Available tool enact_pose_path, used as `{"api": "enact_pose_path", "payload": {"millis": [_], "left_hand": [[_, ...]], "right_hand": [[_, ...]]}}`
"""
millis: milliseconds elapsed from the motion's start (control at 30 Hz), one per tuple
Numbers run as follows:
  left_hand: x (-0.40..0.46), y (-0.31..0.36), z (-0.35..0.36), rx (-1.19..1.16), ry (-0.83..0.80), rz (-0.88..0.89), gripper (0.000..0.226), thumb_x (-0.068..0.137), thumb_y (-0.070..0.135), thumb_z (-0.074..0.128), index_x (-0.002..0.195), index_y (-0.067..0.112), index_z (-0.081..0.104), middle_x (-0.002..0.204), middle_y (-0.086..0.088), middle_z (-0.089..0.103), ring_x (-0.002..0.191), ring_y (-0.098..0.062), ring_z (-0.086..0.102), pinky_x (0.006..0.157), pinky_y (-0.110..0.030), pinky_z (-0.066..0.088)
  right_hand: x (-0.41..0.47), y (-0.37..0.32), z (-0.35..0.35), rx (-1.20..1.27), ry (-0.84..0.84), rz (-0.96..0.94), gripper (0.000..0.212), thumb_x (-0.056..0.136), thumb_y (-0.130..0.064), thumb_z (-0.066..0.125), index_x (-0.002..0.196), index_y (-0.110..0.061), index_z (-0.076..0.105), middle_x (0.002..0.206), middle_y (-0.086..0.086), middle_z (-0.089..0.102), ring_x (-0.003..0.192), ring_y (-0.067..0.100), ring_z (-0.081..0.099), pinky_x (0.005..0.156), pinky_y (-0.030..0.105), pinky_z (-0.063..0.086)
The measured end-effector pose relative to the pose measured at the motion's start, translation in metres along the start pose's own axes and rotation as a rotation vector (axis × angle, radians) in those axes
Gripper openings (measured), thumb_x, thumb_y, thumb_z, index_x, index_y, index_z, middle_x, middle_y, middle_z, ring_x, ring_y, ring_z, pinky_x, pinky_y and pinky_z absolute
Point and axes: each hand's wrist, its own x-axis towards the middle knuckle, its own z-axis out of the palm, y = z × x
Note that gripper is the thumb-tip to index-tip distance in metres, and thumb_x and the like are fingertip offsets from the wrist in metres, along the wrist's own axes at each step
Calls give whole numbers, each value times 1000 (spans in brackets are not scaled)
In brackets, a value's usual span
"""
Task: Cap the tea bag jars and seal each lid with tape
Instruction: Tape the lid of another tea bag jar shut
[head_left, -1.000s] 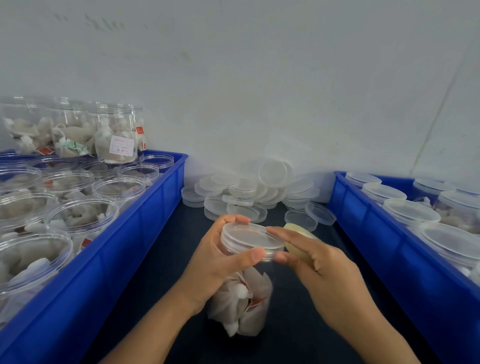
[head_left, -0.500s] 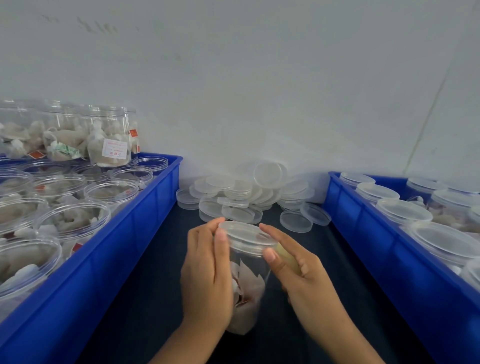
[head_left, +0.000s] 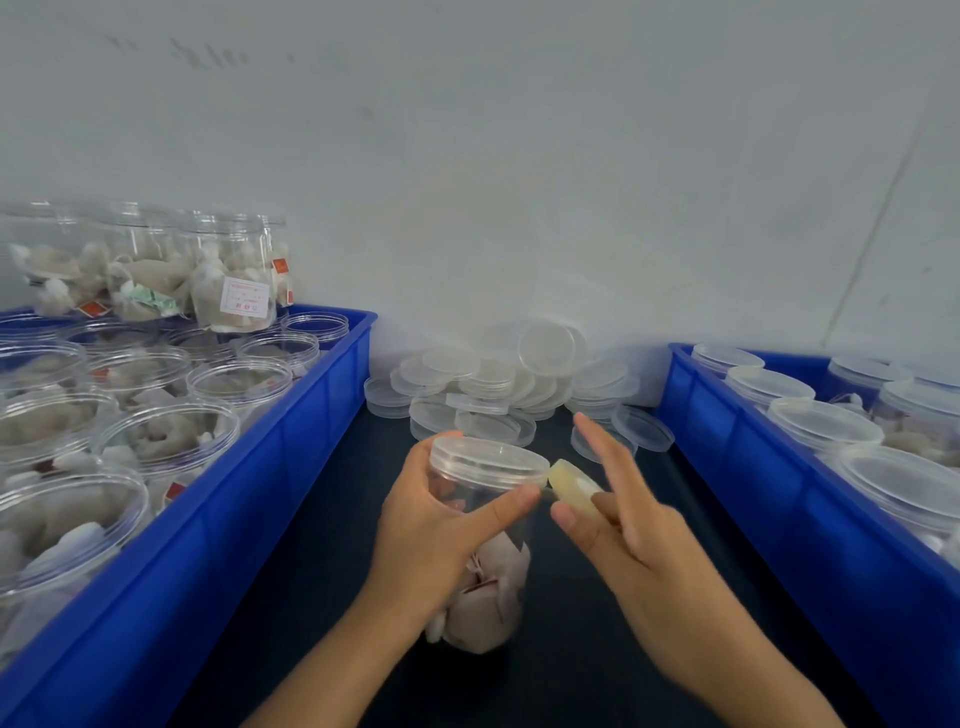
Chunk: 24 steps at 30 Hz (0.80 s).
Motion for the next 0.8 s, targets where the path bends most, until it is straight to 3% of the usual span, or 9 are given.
{"api": "enact_pose_path", "payload": {"millis": [67, 133, 300, 433, 567, 700, 800], "left_hand": [[2, 0, -3, -6, -5, -8, 75, 45, 46, 86, 113, 32, 58, 105, 15, 70, 102, -2, 65, 90, -28, 51], [3, 0, -4, -16, -26, -16, 76, 43, 44, 84, 114, 30, 59, 106, 12, 71, 103, -4, 65, 91, -29, 51], [6, 2, -7, 0, -133, -25, 79, 50, 41, 93, 118, 25, 59, 106, 13, 71, 101, 0, 65, 83, -19, 50], [8, -1, -11, -60, -193, -14, 76, 47, 37, 87, 116, 18, 61, 105, 7, 73, 100, -6, 68, 77, -15, 52], [10, -6, -15, -99, -233, 4, 80, 46, 39, 85, 118, 16, 60, 106, 4, 73, 101, -8, 68, 79, -15, 51], [12, -9, -17, -87, -314, 17, 79, 50, 36, 85, 122, 16, 58, 109, 2, 72, 104, -10, 67, 81, -14, 51], [14, -11, -18, -107, -339, 20, 83, 51, 33, 85, 125, 16, 52, 109, 2, 71, 104, -12, 67, 80, -16, 52]], "right_hand": [[0, -1, -9, -192, 47, -23, 65, 78, -74, 26, 138, -60, 6, 56, -6, 46, 50, 2, 44, 54, 17, 30], [0, 0, -15, -276, 49, -20, 64, 75, -77, 20, 135, -55, 18, 62, -3, 54, 51, 5, 48, 50, 19, 34], [2, 4, -23, -458, 42, 1, 66, 73, -75, 11, 130, -52, 35, 61, -13, 53, 60, 2, 52, 56, 16, 39], [3, 3, -17, -380, 24, 11, 49, 84, -68, 26, 133, -67, 27, 62, -20, 57, 65, -16, 49, 52, 15, 33], [5, -2, -13, -365, -27, 24, 47, 89, -62, 33, 134, -70, 19, 64, -49, 44, 64, -18, 48, 54, 16, 36], [3, -3, -12, -363, -50, 22, 46, 89, -63, 32, 133, -71, 20, 60, -49, 42, 55, -10, 48, 58, 16, 38], [3, -4, -11, -380, -61, -14, 44, 91, -60, 33, 132, -72, 20, 61, -46, 44, 57, -14, 47, 54, 17, 36]]}}
